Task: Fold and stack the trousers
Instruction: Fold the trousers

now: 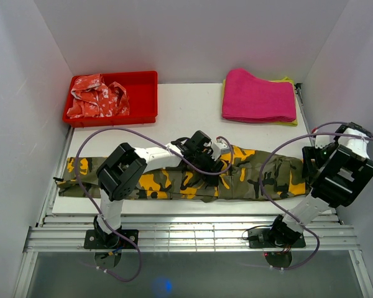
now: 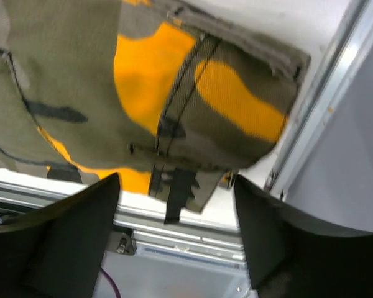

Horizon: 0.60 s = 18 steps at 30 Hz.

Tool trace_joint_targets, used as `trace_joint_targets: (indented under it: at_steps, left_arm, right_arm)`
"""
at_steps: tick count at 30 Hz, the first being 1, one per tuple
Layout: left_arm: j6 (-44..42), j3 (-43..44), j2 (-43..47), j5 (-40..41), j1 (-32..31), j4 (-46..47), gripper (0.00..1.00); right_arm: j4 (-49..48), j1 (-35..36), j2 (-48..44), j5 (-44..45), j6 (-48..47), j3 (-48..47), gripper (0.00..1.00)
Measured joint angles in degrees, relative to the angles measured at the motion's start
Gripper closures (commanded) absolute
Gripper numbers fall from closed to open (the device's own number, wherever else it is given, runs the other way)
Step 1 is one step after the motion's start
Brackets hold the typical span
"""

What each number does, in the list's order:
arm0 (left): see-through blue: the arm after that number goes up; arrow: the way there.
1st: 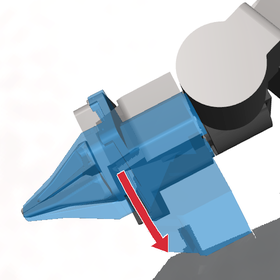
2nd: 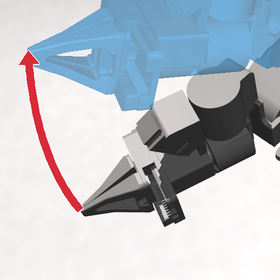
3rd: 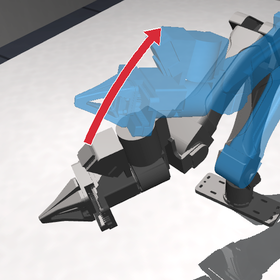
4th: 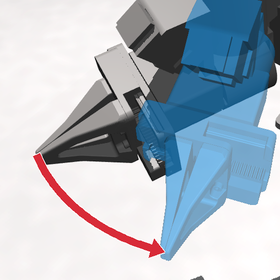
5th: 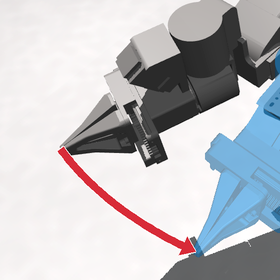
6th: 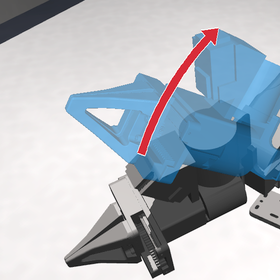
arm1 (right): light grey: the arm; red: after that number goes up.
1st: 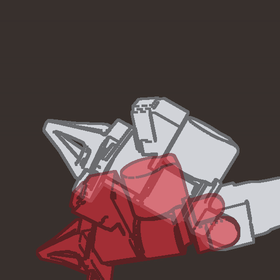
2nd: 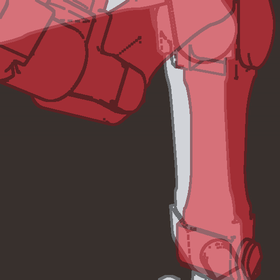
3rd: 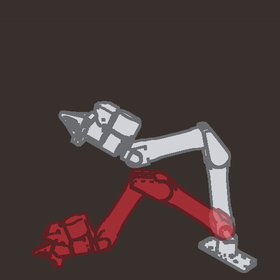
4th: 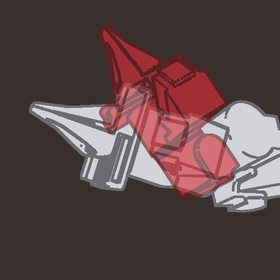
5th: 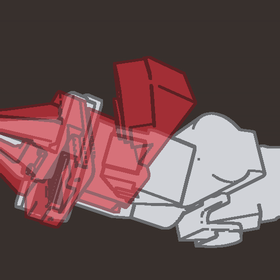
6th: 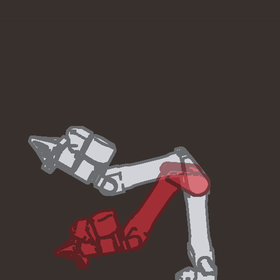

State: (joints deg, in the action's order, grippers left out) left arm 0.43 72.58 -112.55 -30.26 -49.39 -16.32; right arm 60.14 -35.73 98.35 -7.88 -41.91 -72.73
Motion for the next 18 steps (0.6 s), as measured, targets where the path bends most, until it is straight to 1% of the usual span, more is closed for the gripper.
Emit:
trace_joint_targets:
  at_steps: [2, 3, 5, 6, 7, 8, 14, 17, 18]
  left_arm:
    - [0.50, 0.00, 0.00, -0.28, 0.70, 0.15, 0.29]
    - [0.63, -0.04, 0.00, -0.44, 0.92, 0.15, 0.29]
    - [0.76, -0.39, 0.00, -0.61, 0.96, 0.70, 0.29]
    - [0.79, -0.61, 0.02, -0.68, 0.96, 1.05, 0.29]
    - [0.92, -0.70, 0.02, -0.70, 0.96, 1.33, 0.29]
    - [0.94, -0.76, 0.02, -0.70, 0.96, 1.44, 0.29]
    - [1.38, -0.76, 0.02, -0.37, 1.22, 1.79, 0.30]
    - [1.92, -0.79, 0.00, -0.20, 1.62, 1.77, 0.30]
    - [2.03, -0.81, 0.02, -0.09, 1.84, 1.75, 0.30]
  right_arm:
    - [-0.94, 0.00, 2.05, -0.96, -0.33, -0.15, 0.34]
    - [-1.05, 0.00, 3.48, -1.60, -0.37, -0.59, 0.44]
    - [-1.53, 0.02, 5.66, -2.80, -0.55, -1.62, 0.58]
    - [-1.42, 0.09, 6.60, -3.28, -0.46, -2.51, 0.73]
    - [-1.42, 0.13, 7.30, -3.80, -0.50, -3.54, 0.81]
    - [-1.20, 0.24, 7.85, -4.33, -0.20, -4.74, 0.92]
    - [-0.90, 0.87, 8.46, -3.93, 1.66, -11.82, 0.92]
    - [-1.75, 1.25, 9.11, -1.55, 1.55, -12.46, 0.92]
    - [-1.86, 1.42, 9.46, -0.59, 1.33, -12.39, 0.87]
